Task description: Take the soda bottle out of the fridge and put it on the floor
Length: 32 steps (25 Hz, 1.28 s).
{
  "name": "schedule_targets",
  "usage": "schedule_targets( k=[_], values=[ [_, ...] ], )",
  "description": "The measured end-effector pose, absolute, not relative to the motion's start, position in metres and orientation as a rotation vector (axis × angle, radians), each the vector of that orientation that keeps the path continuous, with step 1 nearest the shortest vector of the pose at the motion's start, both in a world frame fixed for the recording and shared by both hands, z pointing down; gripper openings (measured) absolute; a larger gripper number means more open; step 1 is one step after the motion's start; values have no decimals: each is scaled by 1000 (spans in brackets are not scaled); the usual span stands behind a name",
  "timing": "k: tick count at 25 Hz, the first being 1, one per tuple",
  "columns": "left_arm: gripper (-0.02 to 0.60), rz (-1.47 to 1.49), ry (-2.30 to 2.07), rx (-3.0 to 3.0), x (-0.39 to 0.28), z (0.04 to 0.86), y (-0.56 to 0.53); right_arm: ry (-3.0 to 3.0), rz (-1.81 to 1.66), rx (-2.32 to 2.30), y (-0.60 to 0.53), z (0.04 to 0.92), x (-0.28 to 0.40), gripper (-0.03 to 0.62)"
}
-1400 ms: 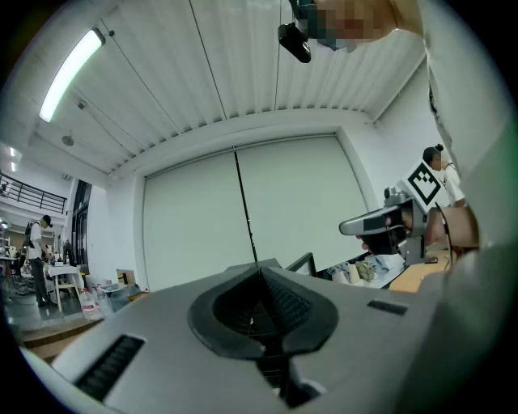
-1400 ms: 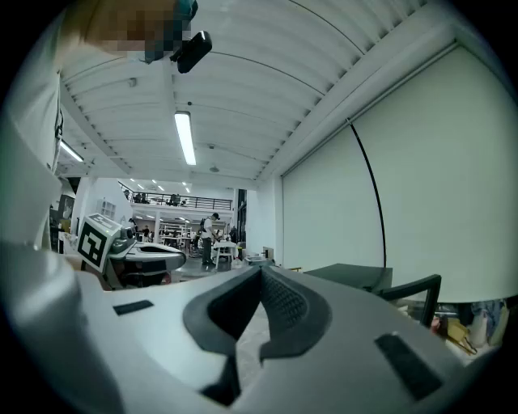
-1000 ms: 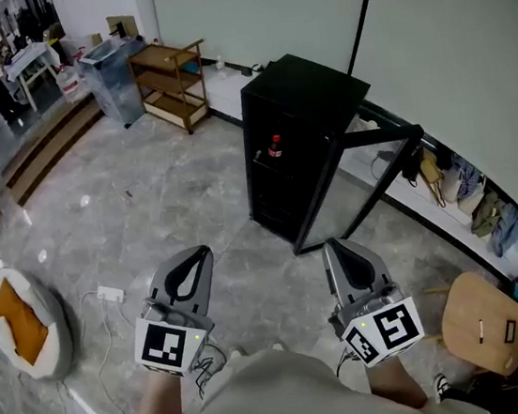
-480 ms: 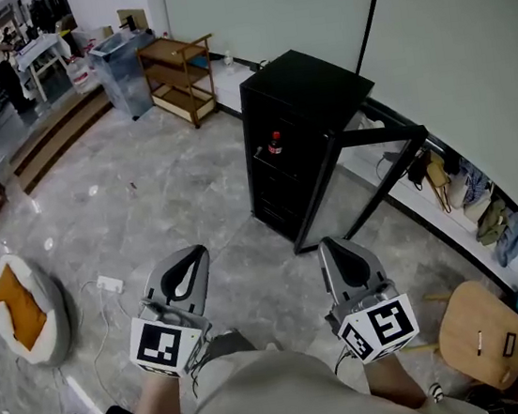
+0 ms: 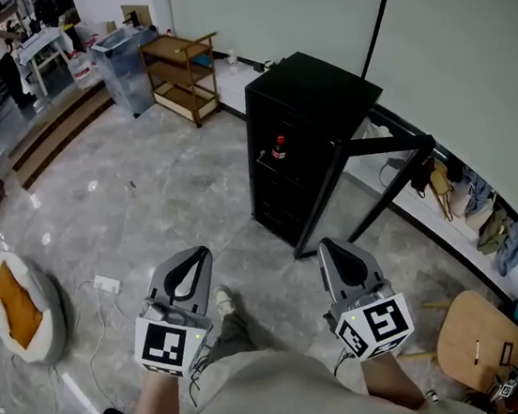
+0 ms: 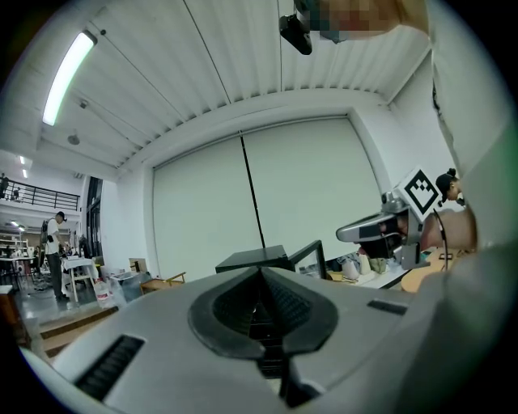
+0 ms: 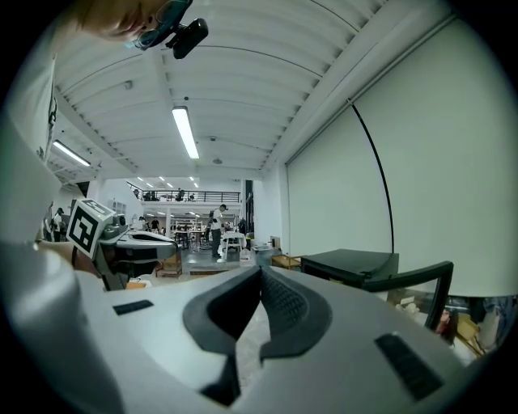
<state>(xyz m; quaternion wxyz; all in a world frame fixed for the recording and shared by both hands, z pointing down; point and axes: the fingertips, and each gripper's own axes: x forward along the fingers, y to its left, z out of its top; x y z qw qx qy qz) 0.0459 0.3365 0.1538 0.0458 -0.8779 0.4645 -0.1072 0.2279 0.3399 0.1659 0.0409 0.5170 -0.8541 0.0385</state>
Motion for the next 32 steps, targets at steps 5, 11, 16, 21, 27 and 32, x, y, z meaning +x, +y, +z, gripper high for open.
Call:
schedule_targets(
  k=[5,11,16,21,27,32],
  values=[
    [8,-327,1412,-2682,39,158,298,-2595,116,1576,303,173,220,-5],
    [8,-299,1367,-2735,20,164,246,-2549,129,1620,252,179,203,-5],
    [8,-327,1310,-2761,3,170,189,-2501,148,1647,196,182,181,-5],
    [8,-333,1278,-2785,-20,172,131,-2467,170,1670,140,184,155,-5],
    [8,-334,1227,-2805,-43,172,64,-2438,197,1699,75,184,131,-5],
    [8,-344,1145,-2803,-54,169,24,-2396,191,1741,32,187,121,-5]
  ],
)
